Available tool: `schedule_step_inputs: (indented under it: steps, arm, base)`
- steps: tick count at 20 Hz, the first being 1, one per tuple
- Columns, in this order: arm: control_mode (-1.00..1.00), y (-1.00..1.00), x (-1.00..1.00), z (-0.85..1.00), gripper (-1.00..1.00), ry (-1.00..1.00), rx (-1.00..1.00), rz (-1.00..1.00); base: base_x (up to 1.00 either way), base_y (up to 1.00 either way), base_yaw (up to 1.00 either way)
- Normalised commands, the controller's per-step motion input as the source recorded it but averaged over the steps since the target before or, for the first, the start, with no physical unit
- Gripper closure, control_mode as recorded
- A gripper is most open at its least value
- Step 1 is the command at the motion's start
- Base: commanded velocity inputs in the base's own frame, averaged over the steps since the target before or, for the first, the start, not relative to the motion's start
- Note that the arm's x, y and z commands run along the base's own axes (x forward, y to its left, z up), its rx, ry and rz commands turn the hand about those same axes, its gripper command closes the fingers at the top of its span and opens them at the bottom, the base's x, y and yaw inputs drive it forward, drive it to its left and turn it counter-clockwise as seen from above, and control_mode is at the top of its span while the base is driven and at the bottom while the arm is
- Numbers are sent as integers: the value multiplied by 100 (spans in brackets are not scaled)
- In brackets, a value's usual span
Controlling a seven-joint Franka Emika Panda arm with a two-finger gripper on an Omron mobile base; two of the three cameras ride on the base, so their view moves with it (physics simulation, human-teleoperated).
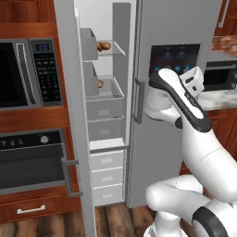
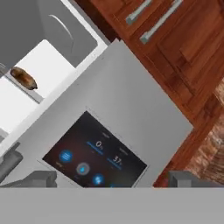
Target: There's a chicken drumstick in the fridge that needs to be moved to the freezer for freezing. Pick up the chicken drumstick from the fridge, place it on any shelf in the freezer, and close the fridge and freezer doors when done.
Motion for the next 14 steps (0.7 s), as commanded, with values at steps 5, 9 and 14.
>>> schedule_step_inputs:
  steps: [5,9,14]
  arm:
    - [-100,46,-100,-6,-100,11,-93,10]
    - [-100,49,-100,9,-100,2,-95,5]
    - [-100,33,-100,44,-100,-2,-93,1]
  base:
    - [0,0,0]
    - [0,0,0]
    - [0,0,0]
